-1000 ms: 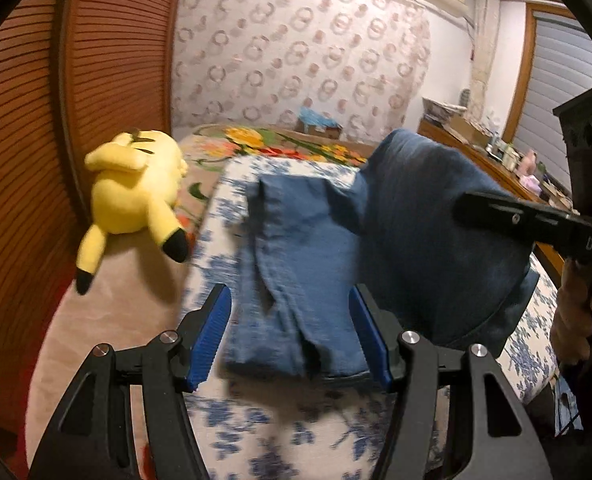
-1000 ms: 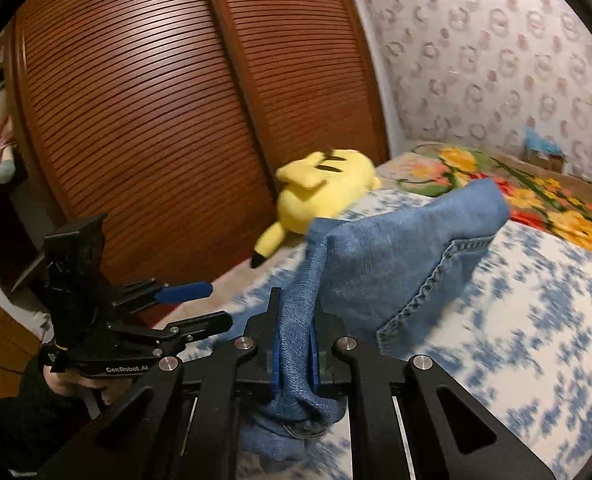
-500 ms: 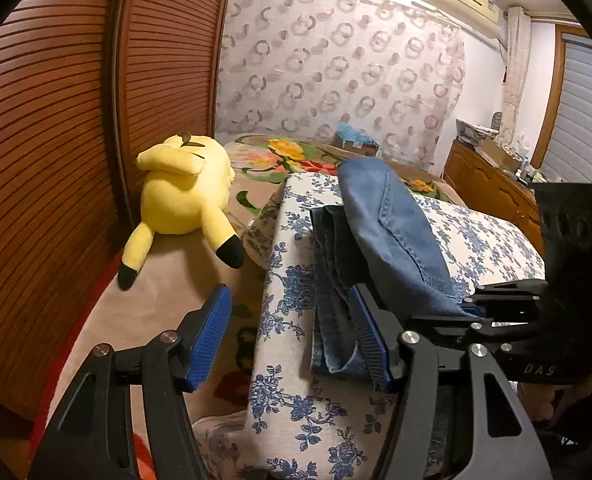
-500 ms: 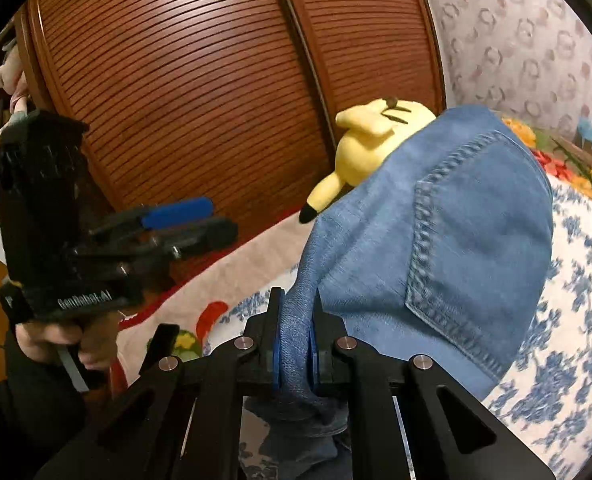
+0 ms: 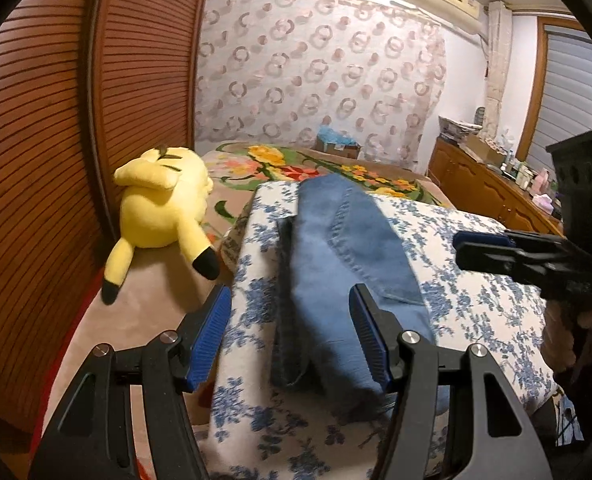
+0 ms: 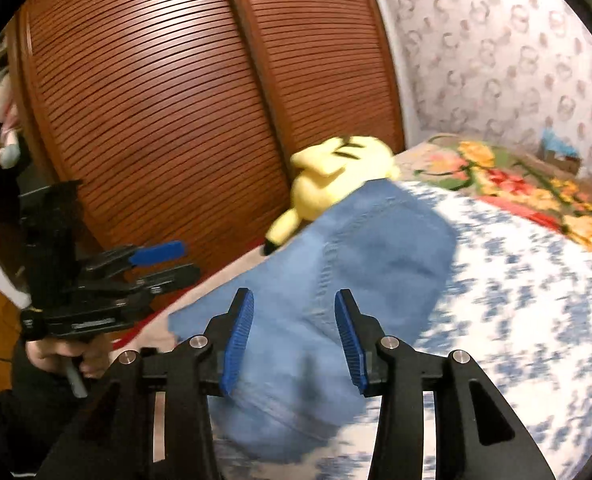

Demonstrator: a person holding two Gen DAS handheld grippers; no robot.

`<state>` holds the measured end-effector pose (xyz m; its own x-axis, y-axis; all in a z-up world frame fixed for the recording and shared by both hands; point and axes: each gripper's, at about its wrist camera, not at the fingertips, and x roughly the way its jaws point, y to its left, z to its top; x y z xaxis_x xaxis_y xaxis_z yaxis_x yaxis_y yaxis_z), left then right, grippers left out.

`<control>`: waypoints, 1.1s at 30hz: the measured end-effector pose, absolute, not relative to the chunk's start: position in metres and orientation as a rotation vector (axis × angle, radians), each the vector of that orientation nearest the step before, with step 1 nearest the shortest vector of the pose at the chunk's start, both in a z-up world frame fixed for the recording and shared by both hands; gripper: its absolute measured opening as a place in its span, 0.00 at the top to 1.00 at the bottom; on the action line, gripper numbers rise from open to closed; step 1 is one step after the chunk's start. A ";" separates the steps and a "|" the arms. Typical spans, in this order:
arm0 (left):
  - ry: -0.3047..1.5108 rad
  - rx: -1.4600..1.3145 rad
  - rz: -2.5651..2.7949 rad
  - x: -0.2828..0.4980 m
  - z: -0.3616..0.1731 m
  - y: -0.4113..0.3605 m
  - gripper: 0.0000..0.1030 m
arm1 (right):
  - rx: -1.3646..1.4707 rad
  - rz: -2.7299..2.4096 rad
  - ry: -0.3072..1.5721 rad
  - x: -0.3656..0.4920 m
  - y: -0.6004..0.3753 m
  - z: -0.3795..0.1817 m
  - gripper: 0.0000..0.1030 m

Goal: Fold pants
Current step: 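Fold the jeans bundle over onto itself with the right tool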

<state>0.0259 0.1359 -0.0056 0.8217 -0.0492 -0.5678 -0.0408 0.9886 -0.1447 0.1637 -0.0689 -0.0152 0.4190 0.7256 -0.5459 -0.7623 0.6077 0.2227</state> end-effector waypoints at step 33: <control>0.806 -0.199 0.030 0.074 -0.078 0.145 0.39 | -0.073 0.886 0.875 0.273 -0.014 -0.056 0.29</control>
<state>0.0745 0.1450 -0.0782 0.6930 -0.0489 -0.7193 -0.1024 0.9809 -0.1653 0.2728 -0.0136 -0.0558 0.3197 0.6457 -0.6934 -0.7015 0.6533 0.2849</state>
